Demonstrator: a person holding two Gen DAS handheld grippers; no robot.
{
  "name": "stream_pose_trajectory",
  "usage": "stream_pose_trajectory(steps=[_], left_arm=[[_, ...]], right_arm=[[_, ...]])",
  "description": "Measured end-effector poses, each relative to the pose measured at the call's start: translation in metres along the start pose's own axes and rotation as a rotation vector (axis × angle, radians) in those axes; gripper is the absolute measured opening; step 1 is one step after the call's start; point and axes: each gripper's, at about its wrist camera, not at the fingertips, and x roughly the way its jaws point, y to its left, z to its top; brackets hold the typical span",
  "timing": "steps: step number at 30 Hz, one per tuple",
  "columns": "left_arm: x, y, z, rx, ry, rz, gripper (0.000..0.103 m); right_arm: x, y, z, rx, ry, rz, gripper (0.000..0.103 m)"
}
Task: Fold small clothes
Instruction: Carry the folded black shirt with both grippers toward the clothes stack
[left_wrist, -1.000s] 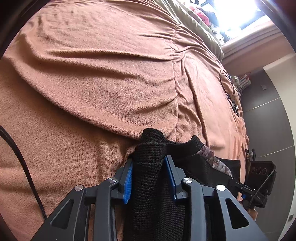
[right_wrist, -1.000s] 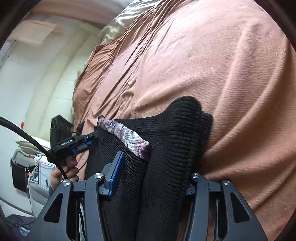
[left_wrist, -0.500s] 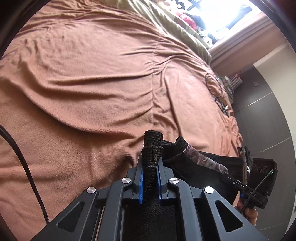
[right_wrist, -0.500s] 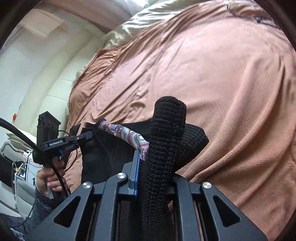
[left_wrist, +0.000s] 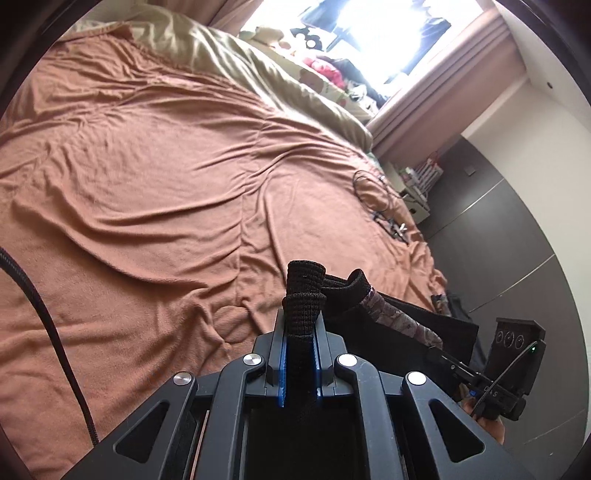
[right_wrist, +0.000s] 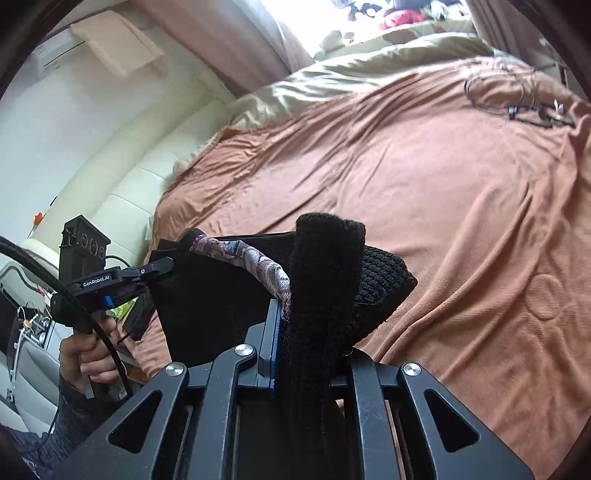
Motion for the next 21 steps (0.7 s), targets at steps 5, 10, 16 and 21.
stream_pose_trajectory(steps=[5, 10, 16, 21], left_arm=[[-0.031, -0.023, -0.008, 0.036, -0.04, -0.026, 0.011], [-0.059, -0.048, -0.02, 0.068, -0.07, -0.056, 0.01], [-0.093, -0.093, -0.037, 0.142, -0.112, -0.104, 0.01], [-0.113, -0.138, -0.049, 0.184, -0.138, -0.168, 0.01]], right_arm=[[-0.039, 0.013, -0.022, -0.022, -0.064, 0.004, 0.009], [-0.077, 0.029, -0.046, -0.038, -0.119, -0.002, 0.008], [-0.143, 0.045, -0.078, -0.065, -0.212, -0.028, 0.008], [-0.201, 0.056, -0.1, -0.091, -0.286, -0.077, 0.008]])
